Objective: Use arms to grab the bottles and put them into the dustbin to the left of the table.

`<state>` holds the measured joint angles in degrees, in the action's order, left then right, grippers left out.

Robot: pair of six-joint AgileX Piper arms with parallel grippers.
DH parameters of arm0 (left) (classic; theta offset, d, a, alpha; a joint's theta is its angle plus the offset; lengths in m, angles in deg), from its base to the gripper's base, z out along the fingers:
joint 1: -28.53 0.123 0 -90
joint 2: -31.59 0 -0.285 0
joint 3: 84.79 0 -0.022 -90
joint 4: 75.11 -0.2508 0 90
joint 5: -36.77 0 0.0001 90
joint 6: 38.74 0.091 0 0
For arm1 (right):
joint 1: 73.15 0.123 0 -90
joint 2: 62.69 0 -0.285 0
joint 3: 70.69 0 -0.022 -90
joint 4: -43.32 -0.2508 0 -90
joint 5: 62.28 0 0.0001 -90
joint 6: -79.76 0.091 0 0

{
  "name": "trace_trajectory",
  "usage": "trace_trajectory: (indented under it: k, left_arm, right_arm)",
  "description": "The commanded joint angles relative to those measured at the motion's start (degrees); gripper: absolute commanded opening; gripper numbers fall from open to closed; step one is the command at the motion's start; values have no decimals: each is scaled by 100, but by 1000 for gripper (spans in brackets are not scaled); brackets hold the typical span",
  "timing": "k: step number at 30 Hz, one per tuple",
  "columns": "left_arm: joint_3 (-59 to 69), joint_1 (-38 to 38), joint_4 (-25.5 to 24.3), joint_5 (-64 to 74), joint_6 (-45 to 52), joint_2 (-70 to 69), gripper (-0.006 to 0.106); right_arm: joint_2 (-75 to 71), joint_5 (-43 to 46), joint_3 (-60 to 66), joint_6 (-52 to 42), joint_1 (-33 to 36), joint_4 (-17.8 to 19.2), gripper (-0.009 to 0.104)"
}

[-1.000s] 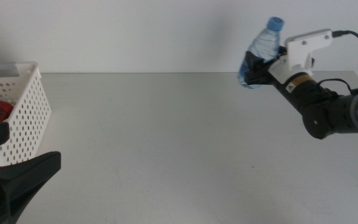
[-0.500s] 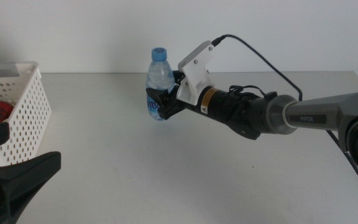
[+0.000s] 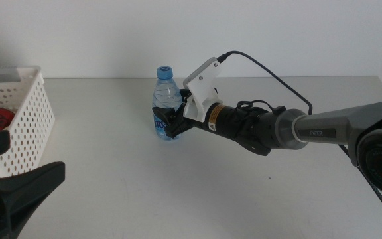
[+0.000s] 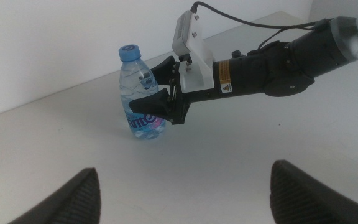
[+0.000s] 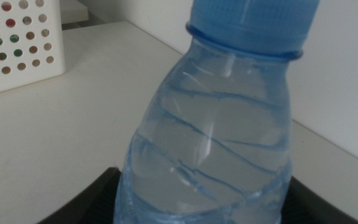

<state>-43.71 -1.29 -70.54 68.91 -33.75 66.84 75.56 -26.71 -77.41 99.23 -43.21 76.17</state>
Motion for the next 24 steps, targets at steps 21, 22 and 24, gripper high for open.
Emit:
trace_trajectory:
  k: [21, 22, 24]
  left_arm:
    - [-147, -42, 44, -414, -91, 27, 94]
    - [-147, -42, 44, -414, -91, 27, 94]
    - [-147, -42, 44, -414, -91, 27, 94]
  right_arm:
    - [-2583, 262, 2040, 1523, -153, 880, 73]
    - [-2785, 249, 2179, 1608, -165, 942, 73]
    - [-3191, 193, 2442, 1850, -172, 1140, 73]
